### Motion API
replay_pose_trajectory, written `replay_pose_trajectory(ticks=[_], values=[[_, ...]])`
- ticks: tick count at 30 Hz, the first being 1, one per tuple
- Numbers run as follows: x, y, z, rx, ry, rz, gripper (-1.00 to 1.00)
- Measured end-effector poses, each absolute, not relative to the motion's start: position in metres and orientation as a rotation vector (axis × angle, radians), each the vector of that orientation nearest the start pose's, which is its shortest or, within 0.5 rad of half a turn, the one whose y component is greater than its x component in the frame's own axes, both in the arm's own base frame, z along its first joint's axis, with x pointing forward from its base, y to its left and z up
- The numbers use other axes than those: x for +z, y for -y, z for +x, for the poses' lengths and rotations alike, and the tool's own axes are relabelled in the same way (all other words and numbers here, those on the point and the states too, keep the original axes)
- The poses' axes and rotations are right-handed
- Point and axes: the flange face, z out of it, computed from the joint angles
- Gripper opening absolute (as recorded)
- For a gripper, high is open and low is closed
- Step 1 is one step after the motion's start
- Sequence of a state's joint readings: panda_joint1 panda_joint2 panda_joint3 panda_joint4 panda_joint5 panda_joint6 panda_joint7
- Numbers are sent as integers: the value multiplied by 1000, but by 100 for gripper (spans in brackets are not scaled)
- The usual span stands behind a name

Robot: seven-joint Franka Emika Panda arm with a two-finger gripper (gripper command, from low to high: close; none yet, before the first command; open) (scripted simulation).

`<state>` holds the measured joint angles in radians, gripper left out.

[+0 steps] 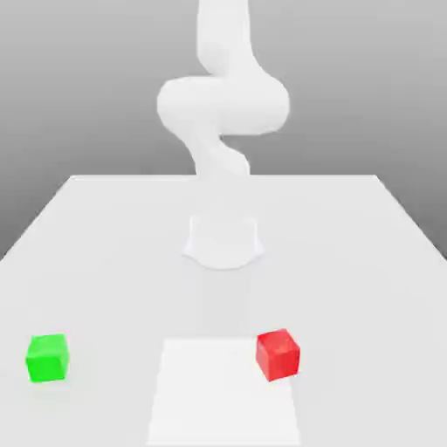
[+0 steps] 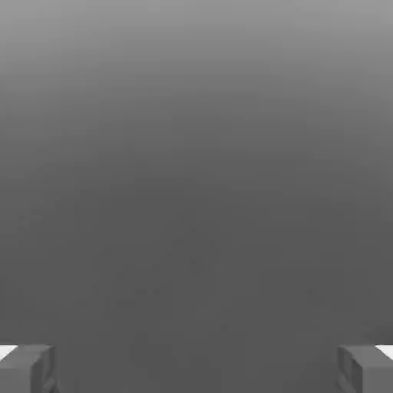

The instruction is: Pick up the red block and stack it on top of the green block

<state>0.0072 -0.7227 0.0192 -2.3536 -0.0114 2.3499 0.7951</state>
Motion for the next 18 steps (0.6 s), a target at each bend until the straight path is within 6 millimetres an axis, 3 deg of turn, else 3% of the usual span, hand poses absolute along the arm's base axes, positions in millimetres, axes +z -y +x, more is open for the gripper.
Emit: replay_pose_trajectory(ticks=[4,9,13,18], values=[[562,-33,419,-786,-972,-2682,0],[437,-53,436,-555,-900,-2847,0],[337,-67,423,-339,-824,-2958,0],[227,-84,375,-53,-702,-3054,0]])
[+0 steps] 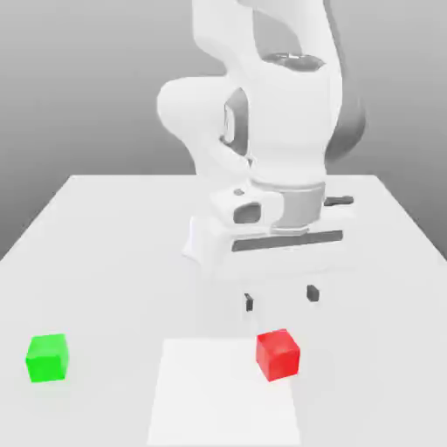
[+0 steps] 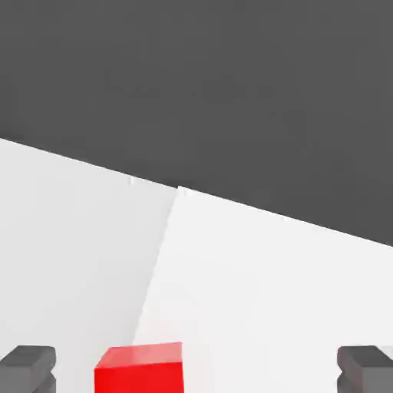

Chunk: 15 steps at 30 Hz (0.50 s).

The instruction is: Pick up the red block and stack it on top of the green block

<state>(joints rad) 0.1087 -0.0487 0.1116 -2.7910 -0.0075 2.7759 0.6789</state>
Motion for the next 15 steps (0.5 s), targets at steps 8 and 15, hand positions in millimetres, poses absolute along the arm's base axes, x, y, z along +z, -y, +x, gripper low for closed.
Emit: replay_pose_trajectory(ticks=[8,15], values=[[147,-83,364,0,-692,-3064,-100],[147,-83,364,0,-692,-3064,-100]])
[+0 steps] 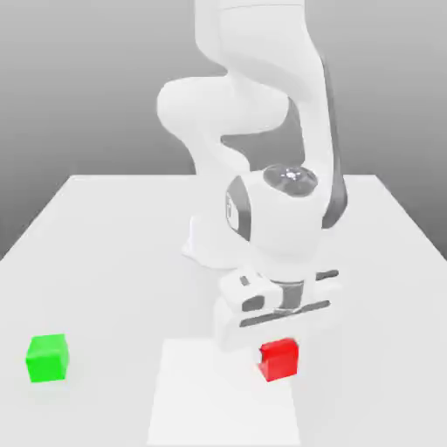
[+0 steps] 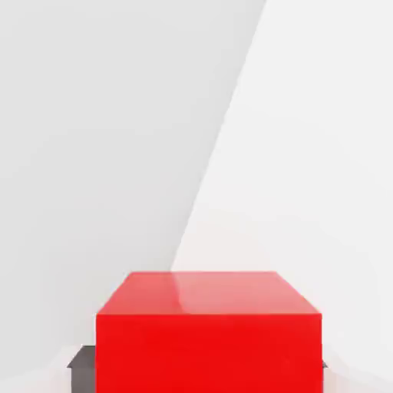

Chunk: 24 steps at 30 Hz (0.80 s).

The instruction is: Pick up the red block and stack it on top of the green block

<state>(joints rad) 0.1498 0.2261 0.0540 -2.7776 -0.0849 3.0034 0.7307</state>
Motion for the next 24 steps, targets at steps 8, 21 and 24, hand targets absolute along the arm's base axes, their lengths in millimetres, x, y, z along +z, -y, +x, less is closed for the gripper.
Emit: replay_pose_trajectory(ticks=[8,21,24], values=[[209,-77,370,0,-774,-3044,-100],[235,198,368,1,-2194,-2242,-100],[215,264,357,1,-2477,-1928,-100]])
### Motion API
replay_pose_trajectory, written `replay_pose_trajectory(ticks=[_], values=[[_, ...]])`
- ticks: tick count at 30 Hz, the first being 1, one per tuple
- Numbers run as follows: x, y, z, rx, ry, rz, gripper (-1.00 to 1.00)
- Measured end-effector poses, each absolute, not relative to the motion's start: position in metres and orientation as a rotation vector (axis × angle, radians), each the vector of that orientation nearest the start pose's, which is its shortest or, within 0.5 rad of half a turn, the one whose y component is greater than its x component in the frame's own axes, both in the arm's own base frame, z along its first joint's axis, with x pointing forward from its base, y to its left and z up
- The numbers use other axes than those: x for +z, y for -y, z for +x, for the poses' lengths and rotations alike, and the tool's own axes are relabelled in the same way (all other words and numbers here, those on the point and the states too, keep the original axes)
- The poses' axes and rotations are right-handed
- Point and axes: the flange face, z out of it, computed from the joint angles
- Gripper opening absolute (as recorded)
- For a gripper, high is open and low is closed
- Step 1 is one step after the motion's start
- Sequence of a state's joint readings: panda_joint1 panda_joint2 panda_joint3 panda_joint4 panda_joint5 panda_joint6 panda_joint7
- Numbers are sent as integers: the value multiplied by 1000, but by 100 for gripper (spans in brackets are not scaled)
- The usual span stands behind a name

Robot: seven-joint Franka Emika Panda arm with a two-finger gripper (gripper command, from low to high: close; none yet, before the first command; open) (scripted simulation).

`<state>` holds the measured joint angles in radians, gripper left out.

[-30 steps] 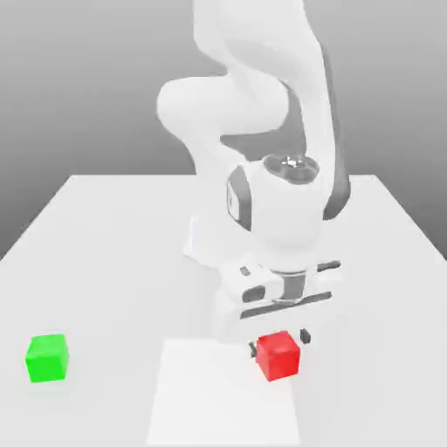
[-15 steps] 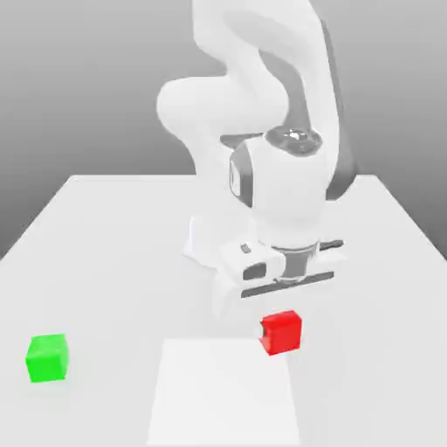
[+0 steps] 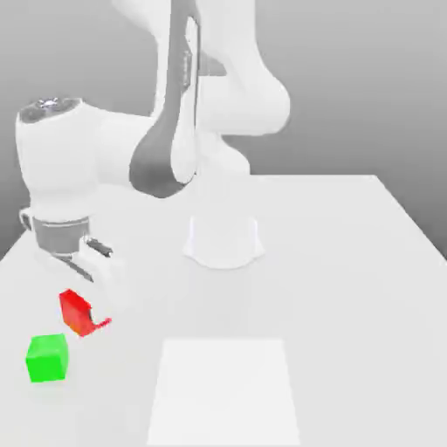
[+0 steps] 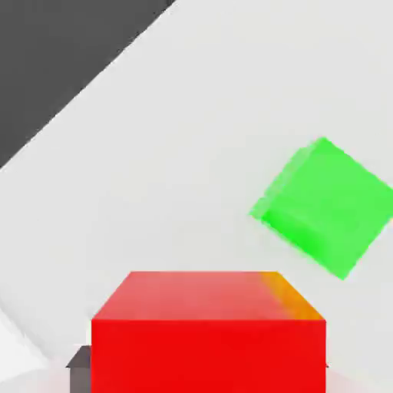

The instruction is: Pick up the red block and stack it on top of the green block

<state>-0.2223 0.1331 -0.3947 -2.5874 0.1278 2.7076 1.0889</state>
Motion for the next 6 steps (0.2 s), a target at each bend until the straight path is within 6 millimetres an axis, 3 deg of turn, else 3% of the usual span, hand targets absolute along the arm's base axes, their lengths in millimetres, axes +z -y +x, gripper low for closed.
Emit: replay_pose_trajectory(ticks=[2,3,6], values=[[191,273,356,-1,-2519,-1875,-100],[184,274,355,-1,-2526,-1866,100],[184,274,355,-1,-2526,-1866,100]])
